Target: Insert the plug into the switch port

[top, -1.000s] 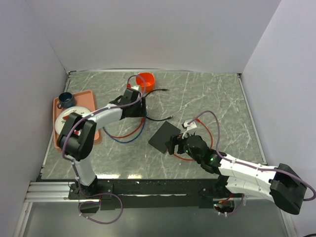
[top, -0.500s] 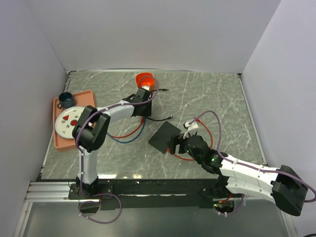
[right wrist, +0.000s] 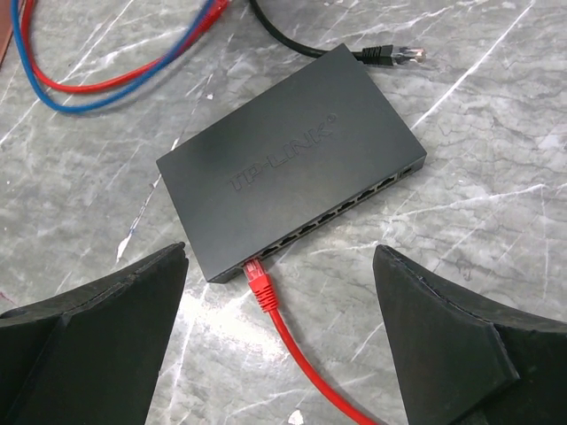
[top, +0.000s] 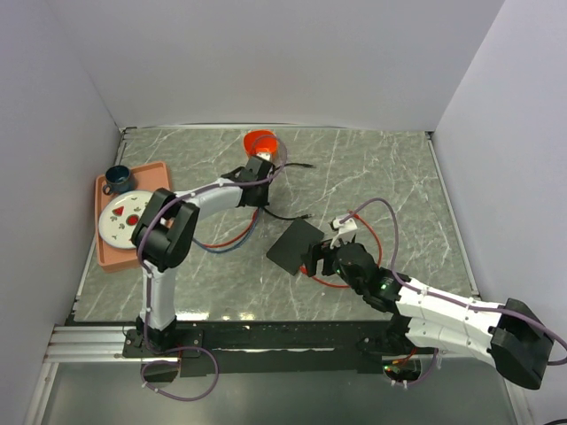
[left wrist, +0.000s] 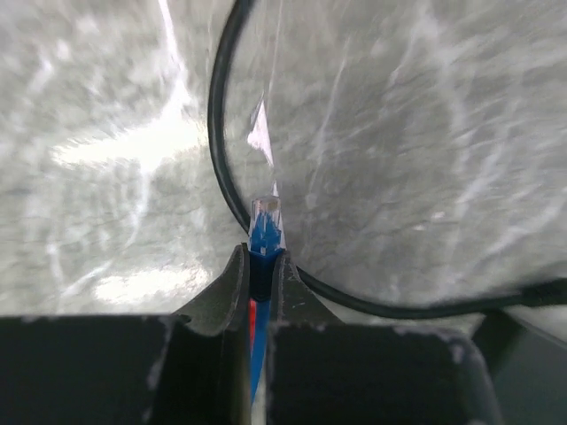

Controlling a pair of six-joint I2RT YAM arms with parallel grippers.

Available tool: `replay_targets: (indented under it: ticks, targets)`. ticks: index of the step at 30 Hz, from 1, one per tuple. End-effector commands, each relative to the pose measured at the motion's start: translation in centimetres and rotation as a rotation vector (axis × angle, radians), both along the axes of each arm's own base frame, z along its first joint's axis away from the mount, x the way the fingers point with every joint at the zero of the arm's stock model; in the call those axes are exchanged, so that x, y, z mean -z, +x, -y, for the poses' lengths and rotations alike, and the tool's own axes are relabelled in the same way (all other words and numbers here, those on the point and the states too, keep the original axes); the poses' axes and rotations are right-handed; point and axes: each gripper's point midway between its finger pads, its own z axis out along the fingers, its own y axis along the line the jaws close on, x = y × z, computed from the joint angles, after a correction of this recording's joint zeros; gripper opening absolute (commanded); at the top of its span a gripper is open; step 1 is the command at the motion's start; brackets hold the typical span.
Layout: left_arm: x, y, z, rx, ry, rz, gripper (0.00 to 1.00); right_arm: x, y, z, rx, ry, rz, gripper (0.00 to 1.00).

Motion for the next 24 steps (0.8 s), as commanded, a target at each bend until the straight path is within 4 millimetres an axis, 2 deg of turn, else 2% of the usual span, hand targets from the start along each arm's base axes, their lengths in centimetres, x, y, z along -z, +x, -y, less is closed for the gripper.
replay_targets:
  ticks: [1,2,4,5,7,8,10,11,13,14,15,16,17,18,19,20,21,22,23,24]
  targets:
    - [-13.7,2.2,1.2,0.017,-0.108,0.236,0.01,-2.9,1.0,-0.1,0.030,0.044,0.059,0.93]
    - [-17.6,2.2,1.3,0.021,-0.152,0.297,0.01,-3.2,1.0,0.0,0.032,0.053,0.064,0.94]
    - [-22.1,1.7,1.8,0.043,-0.229,0.367,0.01,-3.3,0.9,0.1,0.034,0.061,0.064,0.93]
    - [-25.7,0.7,1.5,0.051,-0.278,0.426,0.01,-3.4,0.7,0.2,0.032,0.068,0.066,0.93]
    - [-29.9,-0.6,1.8,0.080,-0.367,0.484,0.01,-3.7,0.6,0.4,0.035,0.076,0.072,0.93]
    - [-33.3,-2.2,1.4,0.103,-0.424,0.539,0.01,-3.9,0.4,0.6,0.036,0.081,0.074,0.93]
    - [-36.5,-4.3,1.6,0.151,-0.518,0.593,0.01,-4.5,0.3,0.9,0.029,0.085,0.093,0.93]
    - [-39.6,-6.4,1.0,0.187,-0.578,0.651,0.01,-5.4,0.0,1.0,0.020,0.109,0.117,0.93]
    - [-41.4,-8.6,1.1,0.239,-0.654,0.684,0.01,-6.6,-0.5,1.0,-0.013,0.124,0.144,0.94]
    - [-43.1,-11.1,1.2,0.317,-0.710,0.705,0.01,-8.5,-0.9,1.2,-0.031,0.165,0.189,0.93]
    - [-43.5,-12.4,1.5,0.372,-0.734,0.710,0.01,-9.4,-1.3,1.3,-0.052,0.178,0.211,0.94]
    - [-42.2,-13.2,1.9,0.413,-0.745,0.683,0.01,-10.5,-2.1,0.8,-0.112,0.199,0.237,0.95]
    - [-43.5,-15.9,2.2,0.519,-0.803,0.705,0.01,-13.1,-2.8,1.1,-0.139,0.253,0.299,0.96]
    - [-43.4,-17.0,2.3,0.565,-0.827,0.709,0.01,-14.3,-3.5,0.9,-0.185,0.273,0.331,0.98]
    - [-40.6,-17.5,2.9,0.594,-0.841,0.658,0.01,-15.5,-4.4,0.6,-0.248,0.285,0.362,0.99]
    - [-41.8,-19.2,2.7,0.646,-0.897,0.707,0.01,-17.8,-5.2,0.6,-0.280,0.325,0.403,0.99]
    - [-40.9,-20.5,3.1,0.715,-0.918,0.685,0.01,-18.9,-5.7,0.5,-0.312,0.335,0.422,0.99]
    - [-38.0,-20.9,3.5,0.734,-0.928,0.627,0.01,-19.5,-6.2,0.3,-0.343,0.326,0.431,0.99]
    - [-37.6,-21.8,3.6,0.761,-0.952,0.622,0.01,-21.4,-7.0,-0.4,-0.408,0.346,0.451,0.99]
    - [-37.6,-22.9,3.8,0.827,-0.978,0.634,0.01,-21.5,-7.5,-0.8,-0.447,0.335,0.436,0.99]
